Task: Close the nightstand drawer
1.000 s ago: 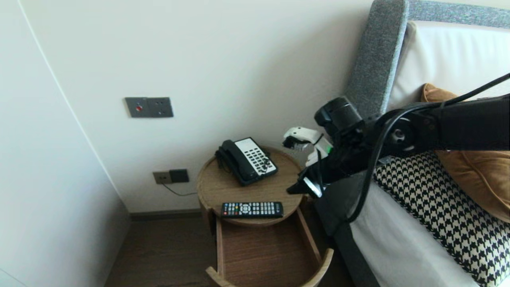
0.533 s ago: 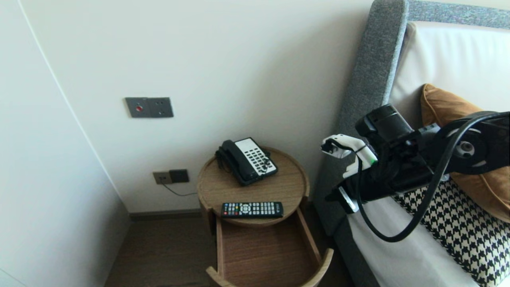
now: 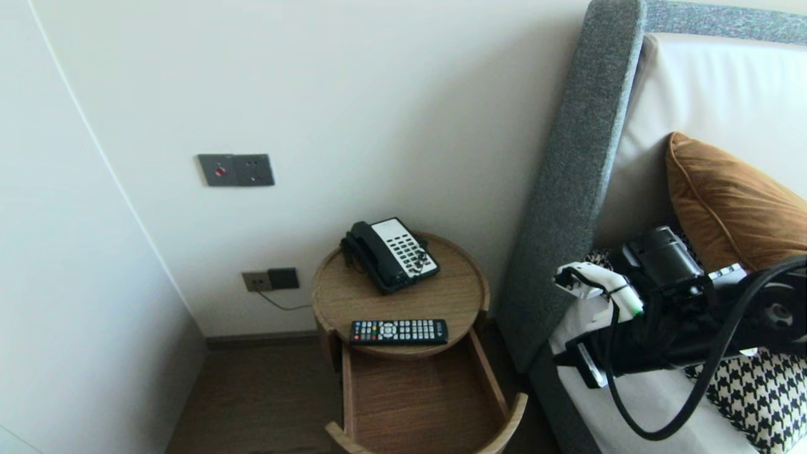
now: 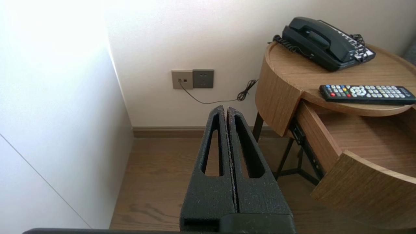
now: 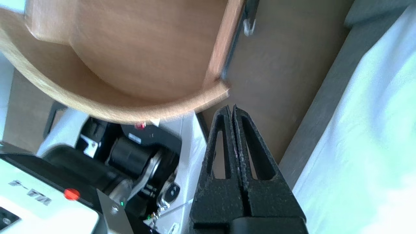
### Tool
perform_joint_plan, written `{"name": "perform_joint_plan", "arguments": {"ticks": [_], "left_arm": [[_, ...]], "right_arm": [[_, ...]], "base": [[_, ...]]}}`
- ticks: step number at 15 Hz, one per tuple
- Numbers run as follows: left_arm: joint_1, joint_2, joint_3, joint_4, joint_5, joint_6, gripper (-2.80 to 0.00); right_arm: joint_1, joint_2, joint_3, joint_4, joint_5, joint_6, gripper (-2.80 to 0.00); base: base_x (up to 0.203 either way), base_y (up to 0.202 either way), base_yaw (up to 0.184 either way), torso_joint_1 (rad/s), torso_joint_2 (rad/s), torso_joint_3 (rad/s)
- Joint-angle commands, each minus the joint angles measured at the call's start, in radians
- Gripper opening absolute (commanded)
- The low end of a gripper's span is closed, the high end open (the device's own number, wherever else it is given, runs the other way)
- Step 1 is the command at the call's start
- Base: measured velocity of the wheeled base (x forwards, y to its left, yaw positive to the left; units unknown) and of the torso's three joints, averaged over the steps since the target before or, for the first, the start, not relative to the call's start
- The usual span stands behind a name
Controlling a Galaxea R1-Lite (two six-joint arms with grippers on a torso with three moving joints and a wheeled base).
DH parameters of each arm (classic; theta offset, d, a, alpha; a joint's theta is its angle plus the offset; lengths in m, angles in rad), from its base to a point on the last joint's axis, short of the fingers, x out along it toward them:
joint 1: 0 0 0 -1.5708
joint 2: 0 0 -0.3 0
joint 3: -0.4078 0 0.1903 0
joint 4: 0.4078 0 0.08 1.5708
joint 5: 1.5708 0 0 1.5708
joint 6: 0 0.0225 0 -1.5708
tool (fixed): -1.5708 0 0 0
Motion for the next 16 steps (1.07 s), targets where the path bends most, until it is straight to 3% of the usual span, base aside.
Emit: {"name": "perform_joint_plan", "arguments": {"ticks": [1,7,16], "left_arm": [[0.0,-0.002,0.0,0.0,0.001,0.0,-2.8],[0.0,-0.002,0.0,0.0,0.001,0.0,-2.8],[0.001,-0.002,0.0,0.0,0.001,0.0,-2.8]], "right_arm": [[-0.005,0.002,0.141,-0.098,0.01,0.0,-2.8],[0.065,0.084,0.413,-0.443,0.011,0.075,-2.8],[0.141,0.273,0.445,-0.63,0.008,0.132,-2.8]], "base": [[0.0,0.0,0.0,0.0,0.0,0.0],[0.0,0.0,0.0,0.0,0.0,0.0],[0.0,0.0,0.0,0.0,0.0,0.0]]}}
